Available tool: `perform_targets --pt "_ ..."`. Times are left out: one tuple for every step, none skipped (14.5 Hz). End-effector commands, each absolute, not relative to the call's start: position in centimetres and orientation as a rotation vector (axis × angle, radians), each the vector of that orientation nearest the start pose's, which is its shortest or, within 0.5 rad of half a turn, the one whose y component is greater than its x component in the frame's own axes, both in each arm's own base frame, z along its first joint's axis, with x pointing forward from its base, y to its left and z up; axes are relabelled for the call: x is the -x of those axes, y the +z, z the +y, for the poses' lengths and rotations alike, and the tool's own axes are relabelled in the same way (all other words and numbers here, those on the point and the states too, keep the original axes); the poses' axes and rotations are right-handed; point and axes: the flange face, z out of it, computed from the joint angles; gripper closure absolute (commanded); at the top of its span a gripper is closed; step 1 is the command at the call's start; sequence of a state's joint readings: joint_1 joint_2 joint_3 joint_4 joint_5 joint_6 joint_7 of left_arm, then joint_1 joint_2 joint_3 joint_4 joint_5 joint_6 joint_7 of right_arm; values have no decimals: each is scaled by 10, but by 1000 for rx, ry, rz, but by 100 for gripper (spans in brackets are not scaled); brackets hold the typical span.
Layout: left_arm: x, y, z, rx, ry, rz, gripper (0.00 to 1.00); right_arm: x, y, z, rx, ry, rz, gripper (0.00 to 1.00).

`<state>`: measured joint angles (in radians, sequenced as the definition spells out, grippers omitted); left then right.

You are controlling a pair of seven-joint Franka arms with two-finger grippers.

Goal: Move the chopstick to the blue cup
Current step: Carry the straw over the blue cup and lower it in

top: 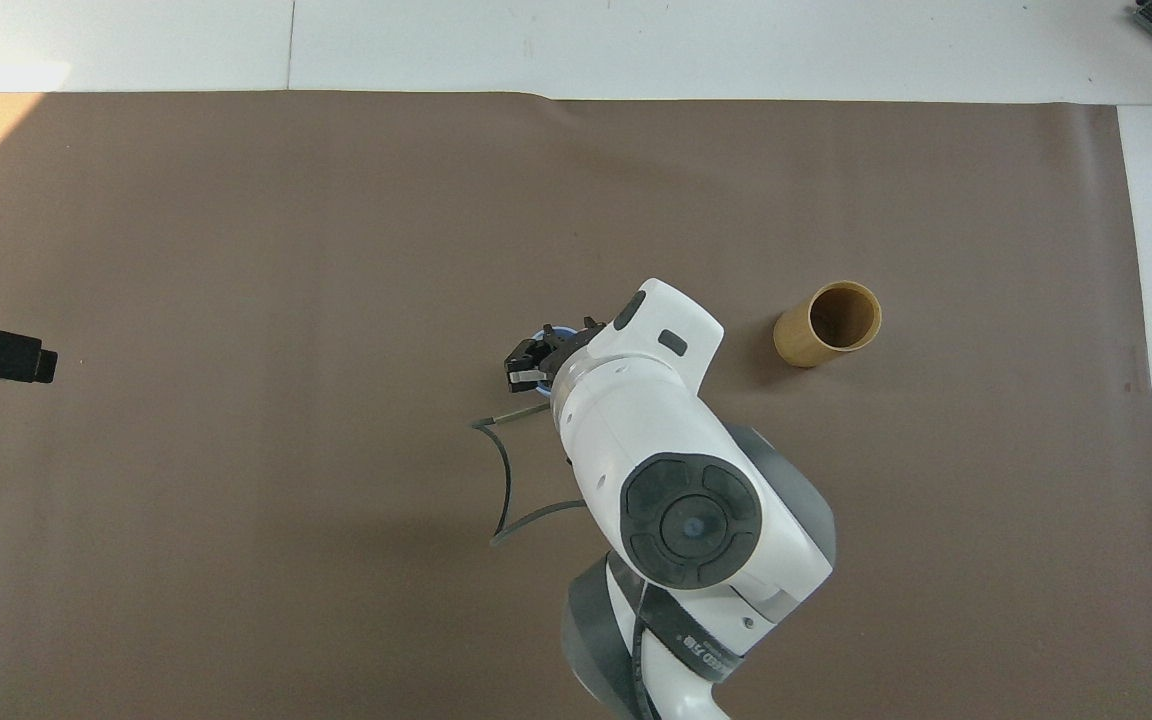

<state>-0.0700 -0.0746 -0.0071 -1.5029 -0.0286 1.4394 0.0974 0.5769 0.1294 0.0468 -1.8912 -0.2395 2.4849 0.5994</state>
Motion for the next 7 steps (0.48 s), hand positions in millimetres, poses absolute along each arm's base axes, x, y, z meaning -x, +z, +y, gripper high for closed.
perform_targets --pt "-508 686 -39 3166 -28 291 0 -522 493 373 2903 -753 -212 42" --pt "-508 686 -39 3166 -28 291 0 -526 497 374 2897 -759 -194 38" --pt "-507 686 -39 3166 -26 291 0 -528 498 375 2891 -761 -166 35" --pt "-508 686 -39 3166 -28 291 0 -531 502 374 2884 -768 -138 34" --pt "-508 686 -39 3166 -28 291 0 -534 507 371 2880 -775 -118 32" --pt "-508 686 -39 3166 -28 291 0 -540 512 360 2889 -780 -89 27" --pt "-508 686 -39 3166 -28 291 0 -547 517 341 2913 -769 -37 15"
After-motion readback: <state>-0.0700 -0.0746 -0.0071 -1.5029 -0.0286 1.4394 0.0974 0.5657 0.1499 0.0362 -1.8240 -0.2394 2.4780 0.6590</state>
